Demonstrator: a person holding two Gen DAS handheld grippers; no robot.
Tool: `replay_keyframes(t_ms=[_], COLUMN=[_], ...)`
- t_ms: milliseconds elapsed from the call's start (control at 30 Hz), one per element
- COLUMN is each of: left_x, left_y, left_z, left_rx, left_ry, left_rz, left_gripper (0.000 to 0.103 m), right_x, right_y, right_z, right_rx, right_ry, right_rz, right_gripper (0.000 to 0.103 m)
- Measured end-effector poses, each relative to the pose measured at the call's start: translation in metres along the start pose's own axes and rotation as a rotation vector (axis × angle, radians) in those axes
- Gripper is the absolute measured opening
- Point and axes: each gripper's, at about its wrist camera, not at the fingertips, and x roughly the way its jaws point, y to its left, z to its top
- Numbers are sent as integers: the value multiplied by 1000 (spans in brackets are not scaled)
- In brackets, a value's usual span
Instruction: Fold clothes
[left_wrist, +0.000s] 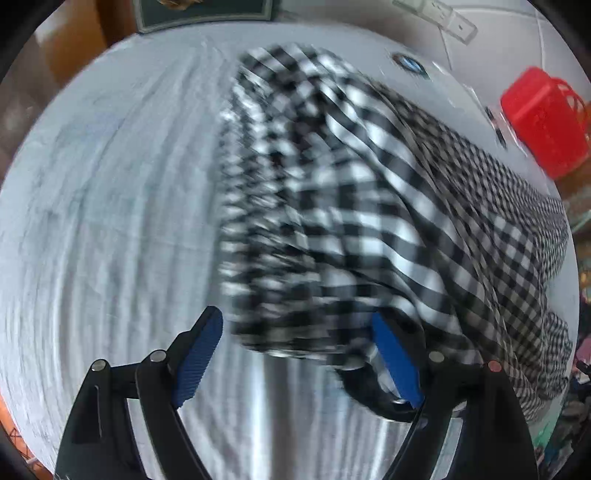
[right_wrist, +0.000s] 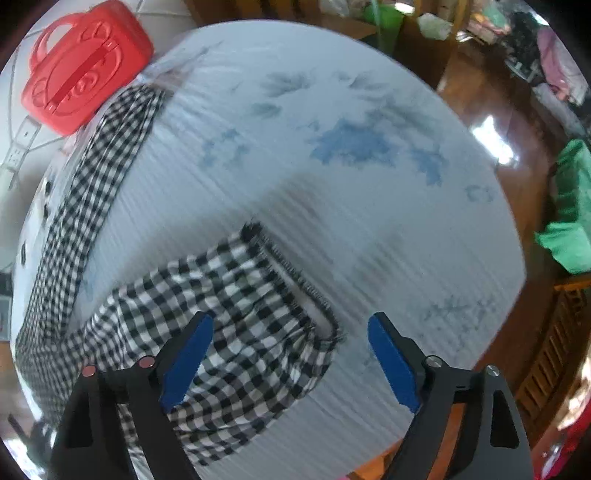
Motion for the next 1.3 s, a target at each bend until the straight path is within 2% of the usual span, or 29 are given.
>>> replay_keyframes(t_ms=[33,67,133,167,200,233,267,300,367,500,533,600,633,700,800,833,900,933,1033,1100,1133,1200,1300], left_x=[2,1,-2,-7,-15,-28,-41,-56,-101,-186,-204,-213,-210,-190,-133,-108,-84,-77,-87,-104,-116,-128,-132], left_y=[-6,-11,-14,-12,-10,-6,-3,-1,2,10,12,8,6,5,13,19,26,29,32,32,30,30,37], left_z=[-1,-1,-2,-1,0,3,5,8,13,19,14,4,-3,-18,-38,-46,-61,-65,-64,-56,-47,-34,-6], left_rx=[12,31,32,25,22,20,22,33,71,103,119,164,185,205,192,173,140,124,97,79,67,42,-20], left_ry=[3,-7,-12,-20,-35,-62,-87,-122,-215,-330,-339,-338,-317,-247,-90,-21,60,87,56,-4,-47,-89,-133], left_rz=[-1,24,53,65,72,79,90,116,177,182,185,209,221,230,237,225,200,193,158,137,132,118,91], left_gripper=[74,50,40,34,32,31,30,30,30,30,30,30,30,31,34,35,41,43,54,71,72,72,72], right_x=[5,11,26,31,36,36,31,22,-9,-88,-104,-127,-131,-117,-70,-49,-19,-11,-1,-4,-7,-14,-22], right_y=[2,6,17,24,31,38,44,48,50,50,48,41,36,25,12,8,-4,-8,-21,-25,-25,-23,-28], right_z=[-2,-4,-9,-12,-16,-19,-19,-16,-5,18,22,28,30,32,23,19,10,5,-1,-1,1,6,11], right_rx=[-17,-40,-90,-121,-162,-203,-236,-245,-244,-231,-225,-211,-204,-203,-214,-206,-187,-180,-156,-145,-142,-130,-87], right_ry=[5,8,28,40,43,33,8,-15,-99,-294,-330,-373,-370,-311,-161,-106,-25,-2,25,17,4,-20,-43], right_rz=[4,2,-39,-71,-114,-160,-187,-174,-143,-95,-101,-116,-122,-144,-197,-210,-257,-280,-284,-270,-262,-229,-185], right_gripper=[91,94,97,91,60,48,16,7,7,7,7,7,7,7,7,10,21,23,35,50,54,70,82])
